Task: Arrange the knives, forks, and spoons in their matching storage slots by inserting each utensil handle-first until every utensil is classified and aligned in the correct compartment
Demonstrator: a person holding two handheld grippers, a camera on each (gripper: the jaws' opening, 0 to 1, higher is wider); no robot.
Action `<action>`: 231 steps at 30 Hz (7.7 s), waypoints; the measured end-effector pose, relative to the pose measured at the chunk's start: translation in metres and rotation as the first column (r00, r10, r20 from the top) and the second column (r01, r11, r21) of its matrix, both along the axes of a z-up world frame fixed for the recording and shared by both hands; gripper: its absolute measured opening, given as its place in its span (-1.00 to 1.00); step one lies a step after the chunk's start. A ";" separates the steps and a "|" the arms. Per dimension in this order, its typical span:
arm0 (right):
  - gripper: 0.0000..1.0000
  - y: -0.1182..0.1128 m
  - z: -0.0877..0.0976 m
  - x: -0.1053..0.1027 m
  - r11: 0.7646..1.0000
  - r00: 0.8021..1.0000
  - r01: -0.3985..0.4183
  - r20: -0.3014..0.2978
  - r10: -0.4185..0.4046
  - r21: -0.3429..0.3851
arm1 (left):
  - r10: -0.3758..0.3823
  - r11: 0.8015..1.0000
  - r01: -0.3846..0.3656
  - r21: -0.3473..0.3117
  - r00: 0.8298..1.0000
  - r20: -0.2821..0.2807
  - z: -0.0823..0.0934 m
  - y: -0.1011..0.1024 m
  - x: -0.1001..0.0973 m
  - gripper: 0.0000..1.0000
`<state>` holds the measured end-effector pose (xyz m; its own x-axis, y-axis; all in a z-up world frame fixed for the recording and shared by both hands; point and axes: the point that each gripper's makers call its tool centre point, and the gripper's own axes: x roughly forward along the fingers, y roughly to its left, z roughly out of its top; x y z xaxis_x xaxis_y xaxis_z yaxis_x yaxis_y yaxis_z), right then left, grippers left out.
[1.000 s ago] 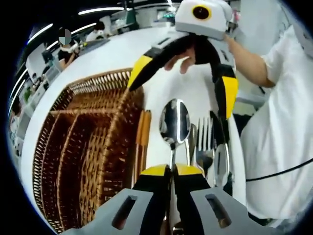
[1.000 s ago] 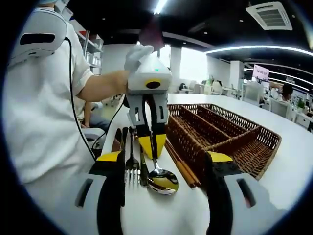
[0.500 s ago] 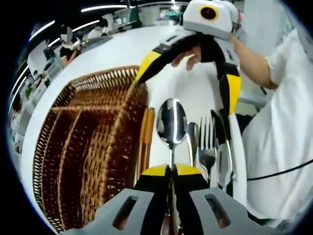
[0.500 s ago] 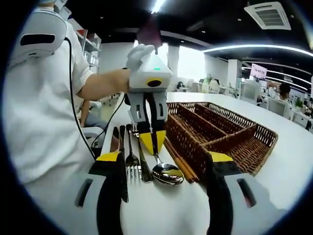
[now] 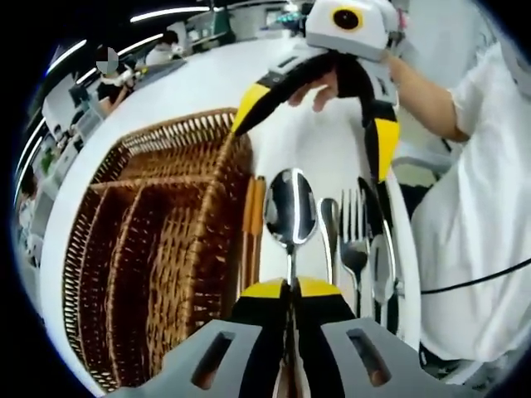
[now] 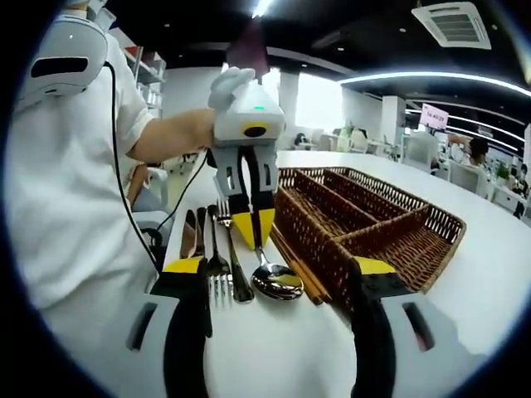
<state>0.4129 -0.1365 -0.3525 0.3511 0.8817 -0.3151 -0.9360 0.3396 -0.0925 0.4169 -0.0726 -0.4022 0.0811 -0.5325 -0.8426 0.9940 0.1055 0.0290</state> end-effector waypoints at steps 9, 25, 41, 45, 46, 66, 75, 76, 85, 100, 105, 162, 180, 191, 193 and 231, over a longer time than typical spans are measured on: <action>0.43 -0.003 0.001 0.003 1.000 1.000 0.014 -0.001 -0.014 -0.013 | -0.014 1.000 0.014 0.014 1.000 0.004 0.005 0.004 0.000 -0.97; 0.43 -0.012 -0.001 0.014 0.995 0.996 0.083 -0.015 -0.084 -0.057 | -0.021 1.000 0.021 0.013 1.000 -0.006 0.021 0.011 -0.002 -0.97; 0.41 -0.016 0.005 0.023 0.987 0.989 0.143 -0.018 -0.145 -0.068 | -0.028 1.000 0.028 0.010 1.000 -0.007 0.041 0.020 -0.001 -0.97; 0.41 -0.016 0.009 0.025 0.987 0.989 0.148 -0.013 -0.149 -0.068 | -0.029 0.999 0.029 0.017 1.000 -0.001 0.045 0.017 -0.002 -0.97; 0.41 -0.016 0.009 0.025 0.986 0.988 0.150 -0.012 -0.152 -0.069 | -0.029 0.999 0.029 0.017 1.000 -0.001 0.046 0.017 -0.002 -0.97; 0.41 -0.015 0.022 0.031 0.987 0.988 0.151 -0.003 -0.151 -0.061 | -0.023 0.999 0.023 0.030 0.999 0.022 0.073 0.033 0.037 -0.97; 0.41 -0.015 0.024 0.035 0.987 0.988 0.151 -0.001 -0.151 -0.062 | -0.015 0.999 0.014 0.036 0.999 0.037 0.080 0.037 0.059 -0.97; 0.41 -0.015 0.024 0.035 0.986 0.988 0.151 -0.001 -0.152 -0.063 | -0.016 0.999 0.014 0.036 0.999 0.038 0.080 0.037 0.061 -0.97; 0.41 -0.012 0.026 0.036 0.987 0.989 0.146 -0.002 -0.146 -0.074 | 0.006 1.000 -0.007 0.022 0.999 0.047 0.084 0.041 0.081 -0.97; 0.41 -0.003 0.030 0.042 0.986 0.990 0.141 -0.008 -0.142 -0.088 | 0.047 0.999 -0.048 0.025 0.998 0.052 0.081 0.060 0.113 -0.97; 0.41 0.002 0.032 0.044 0.987 0.991 0.135 -0.008 -0.136 -0.086 | 0.048 0.998 -0.049 0.029 0.997 0.060 0.083 0.060 0.120 -0.97; 0.48 0.013 0.046 0.058 0.984 0.991 0.132 0.005 -0.133 -0.122 | 0.081 0.997 -0.081 0.004 0.995 0.052 0.035 0.050 0.247 -0.97; 0.48 0.011 0.042 0.059 0.983 0.991 0.131 0.001 -0.132 -0.129 | 0.103 0.994 -0.103 0.020 0.995 0.002 0.014 0.046 0.251 -0.97; 0.47 0.006 0.038 0.059 0.981 0.990 0.140 0.001 -0.141 -0.136 | 0.068 0.997 -0.068 0.036 0.998 -0.004 0.005 0.039 0.248 -0.97; 0.47 0.007 0.038 0.058 0.981 0.990 0.139 -0.001 -0.141 -0.133 | 0.057 0.997 -0.057 0.044 0.998 0.003 0.004 0.039 0.248 -0.97; 0.47 0.007 0.037 0.055 0.981 0.989 0.147 -0.004 -0.149 -0.125 | 0.021 0.998 -0.021 0.053 1.000 -0.005 0.004 0.046 0.249 -0.92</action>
